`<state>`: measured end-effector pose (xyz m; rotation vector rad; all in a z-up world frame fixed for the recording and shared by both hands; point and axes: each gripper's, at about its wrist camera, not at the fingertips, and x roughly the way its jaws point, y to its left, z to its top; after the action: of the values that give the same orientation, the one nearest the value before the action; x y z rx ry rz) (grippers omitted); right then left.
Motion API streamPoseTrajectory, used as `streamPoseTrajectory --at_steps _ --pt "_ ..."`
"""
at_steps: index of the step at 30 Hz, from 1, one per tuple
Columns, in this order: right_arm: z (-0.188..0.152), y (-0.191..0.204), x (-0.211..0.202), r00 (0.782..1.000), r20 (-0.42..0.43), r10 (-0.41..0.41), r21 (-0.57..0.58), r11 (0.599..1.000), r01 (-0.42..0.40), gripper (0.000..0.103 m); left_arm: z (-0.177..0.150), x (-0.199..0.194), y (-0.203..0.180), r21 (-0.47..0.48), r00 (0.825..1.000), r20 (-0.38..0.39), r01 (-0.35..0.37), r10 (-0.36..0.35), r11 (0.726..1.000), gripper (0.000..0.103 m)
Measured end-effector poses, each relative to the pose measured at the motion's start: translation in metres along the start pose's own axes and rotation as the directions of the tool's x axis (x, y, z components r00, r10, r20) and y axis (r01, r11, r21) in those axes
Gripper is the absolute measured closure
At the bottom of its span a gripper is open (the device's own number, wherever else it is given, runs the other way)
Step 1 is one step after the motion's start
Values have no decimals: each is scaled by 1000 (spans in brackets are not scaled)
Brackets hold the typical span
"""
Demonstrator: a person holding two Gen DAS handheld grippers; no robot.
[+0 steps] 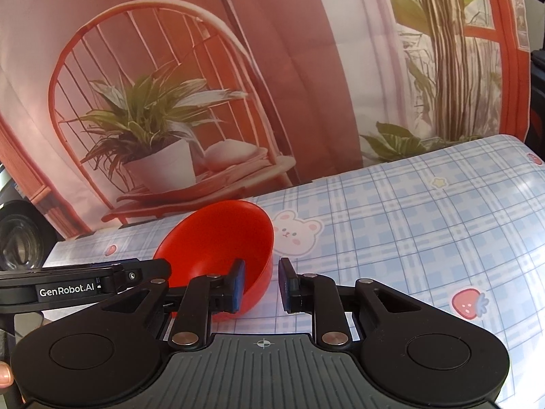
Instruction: Organize plates and bowls
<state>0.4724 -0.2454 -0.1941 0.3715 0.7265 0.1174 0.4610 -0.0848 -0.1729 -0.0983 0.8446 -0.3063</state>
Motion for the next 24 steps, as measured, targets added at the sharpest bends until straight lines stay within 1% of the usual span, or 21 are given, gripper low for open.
streamPoseTrajectory --at_steps 2,3,4,5,8,12,19,24 --pt "-1 0 2 1000 -4 -1 2 1000 1 85 1 2 0 -1 1000 -6 16 -16 1000 77" --pt "-1 1 2 1000 -4 -1 4 1000 1 87 1 3 0 3 1000 -9 17 -17 1000 81" --pt "-1 1 2 1000 0 -2 4 1000 2 90 1 3 -1 5 1000 -13 21 -21 1000 86" --pt "-1 2 2 1000 0 3 0 1000 -3 92 1 3 -1 3 999 -14 31 -31 1000 88" --pt "-3 5 -2 1000 9 -15 -9 1000 15 92 -1 0 -6 21 999 -10 38 -38 999 88" --pt "-2 4 -13 1000 23 -10 12 1000 10 92 -2 -11 -10 27 998 1 57 -58 998 88" --pt "-3 15 -45 998 59 -17 -1 1000 17 92 -4 -49 -21 59 996 45 69 -72 996 88" --pt "-8 27 -75 996 87 -8 4 1000 8 92 -11 -78 -27 76 995 62 72 -77 995 87"
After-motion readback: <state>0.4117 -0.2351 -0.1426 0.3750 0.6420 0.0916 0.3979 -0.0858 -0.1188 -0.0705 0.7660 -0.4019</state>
